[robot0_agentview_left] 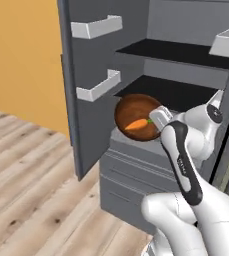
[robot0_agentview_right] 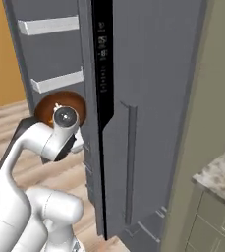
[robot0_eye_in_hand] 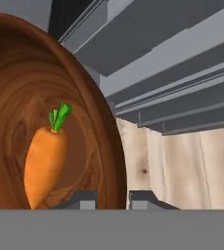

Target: Move the mug from next to the sink to the open cabinet. Then, move the bowl with the carrot to the fridge to clear the area for faucet cleaning.

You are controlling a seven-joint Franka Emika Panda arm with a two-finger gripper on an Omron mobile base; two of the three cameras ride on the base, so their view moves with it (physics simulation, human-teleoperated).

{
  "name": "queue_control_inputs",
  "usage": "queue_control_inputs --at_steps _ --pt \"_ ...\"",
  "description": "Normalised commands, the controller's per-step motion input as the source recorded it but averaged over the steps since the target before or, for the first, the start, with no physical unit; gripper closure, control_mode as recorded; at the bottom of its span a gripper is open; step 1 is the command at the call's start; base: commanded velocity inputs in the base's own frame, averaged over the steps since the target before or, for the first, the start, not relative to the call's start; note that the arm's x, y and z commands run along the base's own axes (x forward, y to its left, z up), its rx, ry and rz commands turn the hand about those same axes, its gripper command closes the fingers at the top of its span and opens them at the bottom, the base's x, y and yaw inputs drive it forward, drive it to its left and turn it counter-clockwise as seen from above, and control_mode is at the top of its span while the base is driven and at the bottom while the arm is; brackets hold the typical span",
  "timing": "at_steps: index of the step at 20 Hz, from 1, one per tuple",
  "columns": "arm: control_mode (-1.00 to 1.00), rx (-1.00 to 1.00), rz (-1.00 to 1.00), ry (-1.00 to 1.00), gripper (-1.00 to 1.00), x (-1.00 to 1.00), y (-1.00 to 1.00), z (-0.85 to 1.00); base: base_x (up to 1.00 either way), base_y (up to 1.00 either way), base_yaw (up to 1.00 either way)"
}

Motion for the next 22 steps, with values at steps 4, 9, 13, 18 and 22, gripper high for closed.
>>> queue_control_inputs --at_steps 4,9,13,18,22 --pt "1.00 0.00 0.00 0.00 1.00 0.00 0.00 0.00 0.89 1.00 -0.50" --pt "1.00 0.00 0.00 0.00 1.00 0.00 0.00 0.00 0.52 0.84 -0.62" --pt "1.00 0.00 0.00 0.00 1.00 0.00 0.00 0.00 0.07 0.24 -0.80" --pt "1.00 0.00 0.00 0.00 1.00 0.00 0.00 0.00 0.06 0.06 -0.43" --pt "1.00 0.00 0.00 0.00 1.00 0.00 0.00 0.00 0.28 0.67 -0.24"
